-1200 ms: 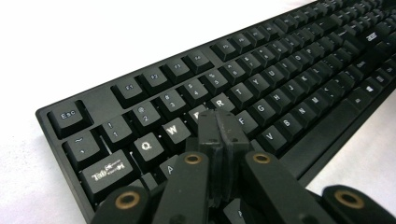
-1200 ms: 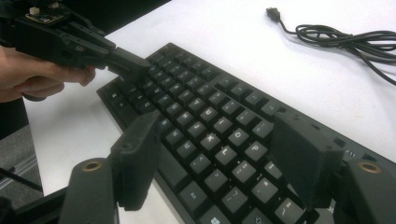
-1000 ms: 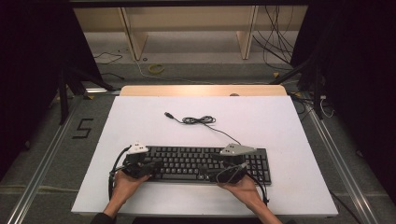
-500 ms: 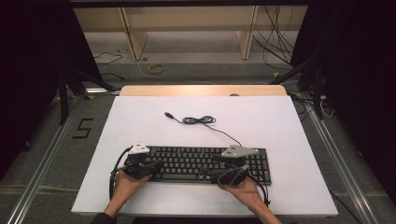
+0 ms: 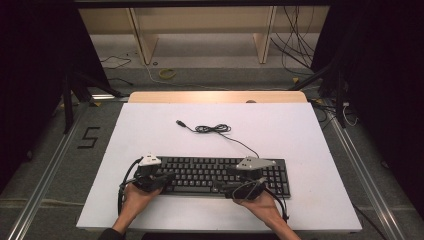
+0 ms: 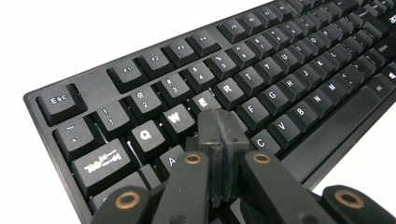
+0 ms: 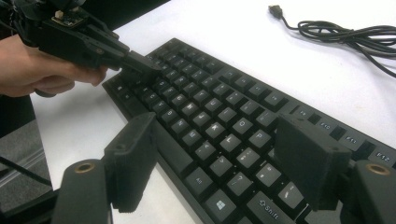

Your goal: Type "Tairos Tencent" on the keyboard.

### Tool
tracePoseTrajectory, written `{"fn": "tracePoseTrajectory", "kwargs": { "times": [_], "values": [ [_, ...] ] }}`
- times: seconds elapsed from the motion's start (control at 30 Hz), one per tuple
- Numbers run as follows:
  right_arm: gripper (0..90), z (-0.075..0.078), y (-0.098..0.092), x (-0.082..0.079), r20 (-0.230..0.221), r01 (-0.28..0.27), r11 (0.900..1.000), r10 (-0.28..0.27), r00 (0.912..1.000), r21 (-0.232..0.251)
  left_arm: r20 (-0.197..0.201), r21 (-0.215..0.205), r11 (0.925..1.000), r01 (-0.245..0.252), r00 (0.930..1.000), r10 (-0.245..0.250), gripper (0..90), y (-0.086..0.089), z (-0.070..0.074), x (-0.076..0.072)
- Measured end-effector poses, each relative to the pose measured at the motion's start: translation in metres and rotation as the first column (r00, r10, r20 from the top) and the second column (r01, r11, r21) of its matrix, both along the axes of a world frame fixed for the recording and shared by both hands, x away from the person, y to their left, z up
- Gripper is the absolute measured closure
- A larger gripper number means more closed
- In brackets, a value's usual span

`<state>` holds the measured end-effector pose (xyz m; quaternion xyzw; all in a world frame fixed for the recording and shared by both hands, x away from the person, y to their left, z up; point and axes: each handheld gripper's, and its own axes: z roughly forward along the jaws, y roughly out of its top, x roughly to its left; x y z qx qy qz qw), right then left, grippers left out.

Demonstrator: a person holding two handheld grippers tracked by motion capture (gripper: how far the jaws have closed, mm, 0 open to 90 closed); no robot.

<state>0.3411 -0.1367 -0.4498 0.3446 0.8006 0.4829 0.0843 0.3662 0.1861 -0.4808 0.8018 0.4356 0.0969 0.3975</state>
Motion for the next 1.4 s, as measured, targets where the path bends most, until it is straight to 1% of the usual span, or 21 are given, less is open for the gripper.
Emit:
{"fn": "tracePoseTrajectory", "kwargs": {
  "times": [0.1, 0.13, 0.2, 0.33, 0.47, 0.5, 0.63, 0.77, 0.83, 0.87, 0.93, 1.0, 1.07, 1.17, 1.27, 1.4],
  "values": [
    [31.1, 0.0, -0.001, 0.0, 0.0, 0.003, 1.0, -0.003, 1.0, 0.003, 0.005, -0.002, 1.0, 0.0, 1.0, 0.0, 87.7, 0.001, 0.001, 0.0],
    [31.0, 0.0, -0.001, 0.0, 0.001, 0.003, 1.0, -0.003, 1.0, 0.004, 0.006, -0.014, 0.9999, -0.003, 1.0, 0.003, 86.9, 0.001, 0.002, -0.001],
    [31.0, 0.001, -0.001, 0.0, 0.001, 0.004, 1.0, -0.004, 1.0, 0.004, 0.017, -0.022, 0.9997, -0.006, 0.9998, 0.006, 85.8, 0.002, 0.004, -0.001],
    [31.0, 0.0, 0.0, 0.0, 0.003, 0.0, 1.0, 0.0, 1.0, 0.005, 0.02, -0.043, 0.999, -0.009, 0.9997, 0.01, 83.2, 0.005, 0.006, -0.002],
    [31.0, 0.0, 0.001, 0.0, 0.0, -0.002, 1.0, 0.002, 1.0, 0.002, 0.029, -0.066, 0.9978, -0.011, 0.9995, 0.013, 80.4, 0.007, 0.008, -0.003],
    [31.0, 0.0, 0.001, 0.0, 0.0, -0.003, 1.0, 0.003, 1.0, 0.003, 0.035, -0.066, 0.9978, -0.006, 0.9994, 0.008, 79.3, 0.008, 0.009, -0.003],
    [31.0, -0.001, 0.001, 0.0, 0.001, -0.003, 1.0, 0.003, 1.0, 0.002, 0.033, -0.098, 0.9952, -0.006, 0.9994, 0.009, 74.7, 0.01, 0.01, -0.004],
    [31.1, -0.001, 0.001, 0.0, 0.002, -0.003, 1.0, 0.003, 1.0, 0.002, 0.036, -0.119, 0.9929, -0.003, 0.9993, 0.007, 69.2, 0.012, 0.012, -0.005],
    [31.1, -0.001, 0.002, 0.0, 0.0, -0.005, 1.0, 0.005, 1.0, 0.0, 0.038, -0.129, 0.9917, 0.002, 0.9993, 0.003, 63.7, 0.013, 0.013, -0.005],
    [31.1, -0.001, 0.002, 0.0, -0.001, -0.005, 1.0, 0.005, 1.0, 0.0, 0.044, -0.141, 0.9901, 0.003, 0.999, 0.003, 62.7, 0.013, 0.013, -0.006],
    [31.2, -0.001, 0.002, 0.0, 0.0, -0.009, 1.0, 0.009, 1.0, -0.002, 0.052, -0.146, 0.9893, 0.005, 0.9987, 0.003, 59.5, 0.013, 0.015, -0.006],
    [31.4, -0.001, 0.003, 0.0, -0.001, -0.009, 1.0, 0.009, 1.0, -0.004, 0.048, -0.155, 0.9879, -0.002, 0.9988, 0.009, 54.9, 0.013, 0.015, -0.007],
    [31.6, -0.002, 0.003, 0.0, -0.003, -0.01, 1.0, 0.01, 0.9999, -0.003, 0.052, -0.161, 0.987, -0.002, 0.9986, 0.01, 51.6, 0.014, 0.015, -0.007],
    [32.0, -0.002, 0.004, 0.0, -0.002, -0.013, 1.0, 0.013, 0.9999, -0.004, 0.058, -0.164, 0.9864, -0.002, 0.9982, 0.012, 47.5, 0.015, 0.016, -0.008],
    [32.3, -0.002, 0.004, 0.0, -0.002, -0.014, 1.0, 0.014, 0.9999, -0.006, 0.064, -0.182, 0.9833, -0.006, 0.9977, 0.018, 43.6, 0.016, 0.017, -0.009],
    [32.8, -0.002, 0.005, 0.0, -0.002, -0.015, 1.0, 0.015, 0.9999, -0.007, 0.076, -0.193, 0.9811, -0.01, 0.9968, 0.025, 38.9, 0.019, 0.018, -0.011]
  ]
}}
